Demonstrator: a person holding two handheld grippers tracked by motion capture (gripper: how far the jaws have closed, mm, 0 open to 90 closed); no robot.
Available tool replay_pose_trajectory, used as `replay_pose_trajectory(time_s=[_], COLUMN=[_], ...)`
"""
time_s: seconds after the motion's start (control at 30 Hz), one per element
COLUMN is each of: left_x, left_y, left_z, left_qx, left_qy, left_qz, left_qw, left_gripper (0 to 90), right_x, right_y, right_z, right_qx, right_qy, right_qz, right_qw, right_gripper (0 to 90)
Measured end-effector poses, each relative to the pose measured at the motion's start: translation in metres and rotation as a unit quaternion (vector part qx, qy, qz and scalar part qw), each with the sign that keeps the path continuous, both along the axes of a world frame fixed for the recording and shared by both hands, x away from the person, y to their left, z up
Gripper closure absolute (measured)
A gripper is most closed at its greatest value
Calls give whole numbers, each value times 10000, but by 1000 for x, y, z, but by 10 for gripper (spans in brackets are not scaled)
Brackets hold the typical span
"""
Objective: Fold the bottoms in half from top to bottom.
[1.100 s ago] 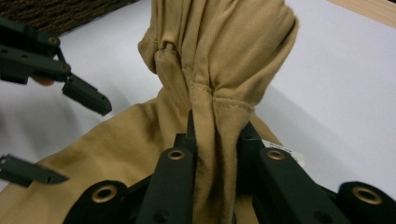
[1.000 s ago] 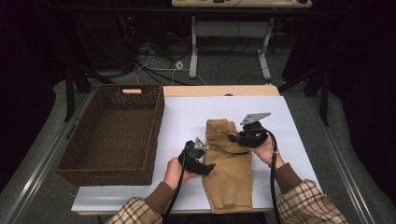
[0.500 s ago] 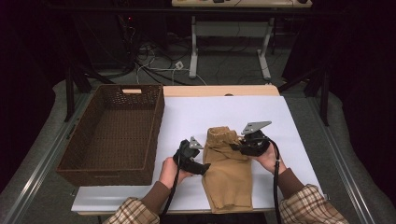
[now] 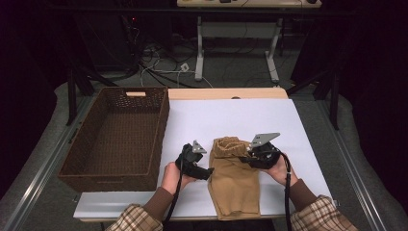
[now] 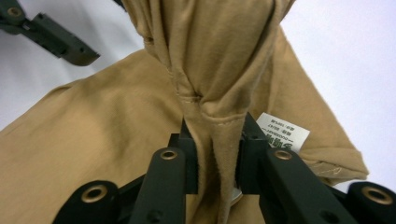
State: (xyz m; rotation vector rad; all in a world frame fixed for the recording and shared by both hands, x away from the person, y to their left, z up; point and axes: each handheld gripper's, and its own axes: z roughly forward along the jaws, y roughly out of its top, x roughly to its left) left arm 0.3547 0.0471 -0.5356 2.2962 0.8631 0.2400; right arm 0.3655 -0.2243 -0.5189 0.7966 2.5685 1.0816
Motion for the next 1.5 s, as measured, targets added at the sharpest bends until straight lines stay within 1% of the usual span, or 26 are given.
replay_pose_trajectory(time_s=[0.07,0.1,0.3,0.33,0.5,0.57,0.67,0.83,0.9,0.93,1.03,1.1,1.13,1.23,1.33,1.4,1.43,1.5], left_x=[0,0,-3,-4,-7,-7,-6,-6,-7,-7,-8,-7,-7,-6,-5,-2,-1,0], left_y=[0,0,3,3,4,5,6,11,12,12,11,9,7,2,-3,-5,-6,-7], left_z=[0,0,3,3,6,5,5,9,10,12,13,12,11,9,6,4,3,1], left_qx=[18,26,-6,-30,9,34,139,114,45,28,-107,-217,-230,-253,-279,-347,-374,-423], left_qy=[12,3,-8,-33,-89,-86,-114,-200,-263,-278,-304,-252,-249,-163,-89,4,46,103], left_qz=[-5,7,103,115,128,156,229,347,394,390,387,296,283,154,38,-16,-39,-90], left_qw=[10000,10000,9999,9999,9999,9998,9996,9991,9989,9988,9987,9990,9990,9994,9996,9994,9993,9990], left_gripper=[232,232,232,231,231,231,233,234,234,234,235,235,240,263,292,309,323,343], right_x=[-2,-4,-13,-15,-23,-25,-27,-28,-29,-28,-29,-29,-30,-27,-24,-22,-21,-20], right_y=[0,0,0,0,-1,-2,-4,-7,-8,-9,-12,-15,-16,-19,-21,-21,-21,-22], right_z=[-1,-1,-5,-6,-9,-10,-12,-15,-15,-16,-14,-14,-14,-15,-17,-18,-18,-18], right_qx=[9,-48,-154,-171,-293,-367,-419,-556,-620,-623,-714,-689,-763,-780,-891,-960,-928,-969], right_qy=[36,50,128,153,220,241,259,292,280,263,249,213,207,206,148,90,65,20], right_qz=[15,42,150,152,244,254,260,219,175,165,62,-4,-93,-270,-485,-600,-612,-637], right_qw=[10000,10000,9997,9996,9990,9987,9984,9978,9975,9976,9971,9974,9968,9964,9947,9935,9938,9932], right_gripper=[736,726,658,643,583,558,527,507,497,495,482,473,471,458,454,456,457,456])
